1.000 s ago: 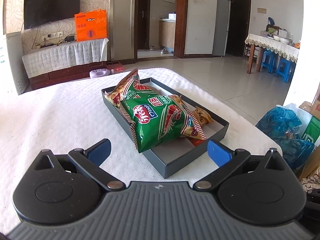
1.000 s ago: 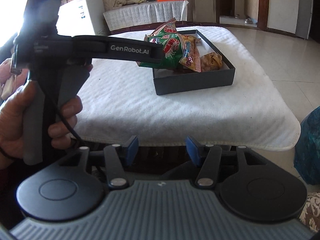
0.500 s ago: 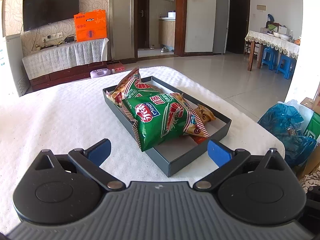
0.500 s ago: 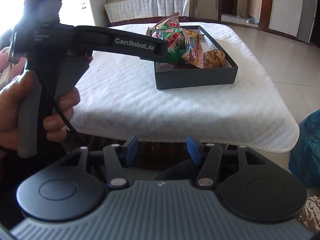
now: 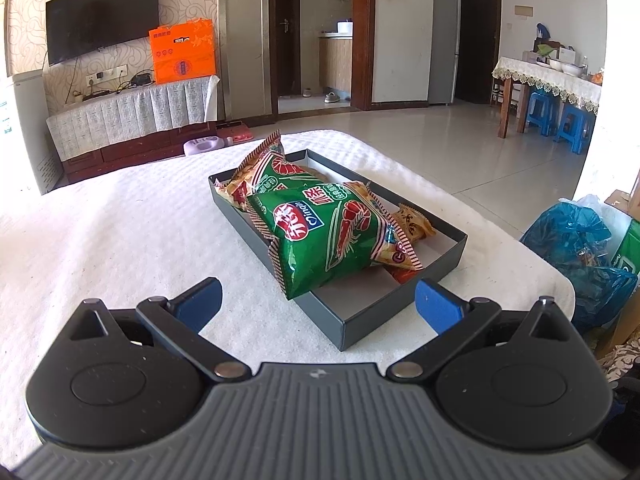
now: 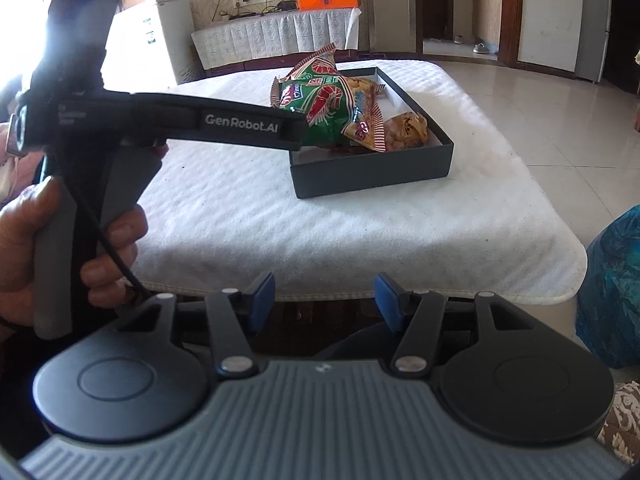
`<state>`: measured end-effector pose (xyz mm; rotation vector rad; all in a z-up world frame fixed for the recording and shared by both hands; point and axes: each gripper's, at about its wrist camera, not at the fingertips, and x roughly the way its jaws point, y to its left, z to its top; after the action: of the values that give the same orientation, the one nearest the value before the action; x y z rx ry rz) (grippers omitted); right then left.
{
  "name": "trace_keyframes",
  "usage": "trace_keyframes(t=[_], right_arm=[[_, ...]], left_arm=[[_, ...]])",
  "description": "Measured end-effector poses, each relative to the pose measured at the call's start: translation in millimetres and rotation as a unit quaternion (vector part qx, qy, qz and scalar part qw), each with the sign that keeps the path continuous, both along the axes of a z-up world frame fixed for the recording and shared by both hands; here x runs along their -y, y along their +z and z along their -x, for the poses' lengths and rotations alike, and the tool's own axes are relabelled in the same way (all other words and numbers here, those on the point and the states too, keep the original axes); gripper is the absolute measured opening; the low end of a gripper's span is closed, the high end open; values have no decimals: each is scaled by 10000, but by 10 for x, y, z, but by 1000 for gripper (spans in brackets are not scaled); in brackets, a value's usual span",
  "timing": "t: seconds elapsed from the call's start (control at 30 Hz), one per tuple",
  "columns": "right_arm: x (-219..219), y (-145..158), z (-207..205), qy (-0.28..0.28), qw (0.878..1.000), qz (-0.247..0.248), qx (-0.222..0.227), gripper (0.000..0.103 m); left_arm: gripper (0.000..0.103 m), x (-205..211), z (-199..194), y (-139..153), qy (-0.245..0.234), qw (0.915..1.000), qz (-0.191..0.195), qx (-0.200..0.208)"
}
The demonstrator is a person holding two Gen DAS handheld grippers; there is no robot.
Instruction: Organize snacks
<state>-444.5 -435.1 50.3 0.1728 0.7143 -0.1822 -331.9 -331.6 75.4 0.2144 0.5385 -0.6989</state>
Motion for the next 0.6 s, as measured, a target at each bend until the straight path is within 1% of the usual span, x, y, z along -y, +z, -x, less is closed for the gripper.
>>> trace_keyframes(t=[0.13, 0.27, 0.3, 0.33, 0.4, 0.6], right_arm=[[-20, -17, -39, 46, 9999, 69, -121, 58], [-19, -26, -44, 35, 9999, 70, -141, 58], [-19, -29, -47, 34, 9999, 70, -152, 59], [-20, -27, -48, 36, 9999, 76, -151, 63], [-29, -20, -42, 34, 9998, 103, -140, 69], [-23, -22, -49, 29, 9998, 90, -159, 69]], left_arm=[[103, -5, 1, -1, 1, 10000, -11, 10], [103, -5, 2, 1, 4, 10000, -15, 24], [103, -7, 1, 1, 1, 10000, -11, 18], [103, -6, 2, 1, 1, 10000, -10, 12], [103, -7, 6, 5, 3, 10000, -19, 28], [103, -16, 0, 8, 16, 10000, -26, 22]])
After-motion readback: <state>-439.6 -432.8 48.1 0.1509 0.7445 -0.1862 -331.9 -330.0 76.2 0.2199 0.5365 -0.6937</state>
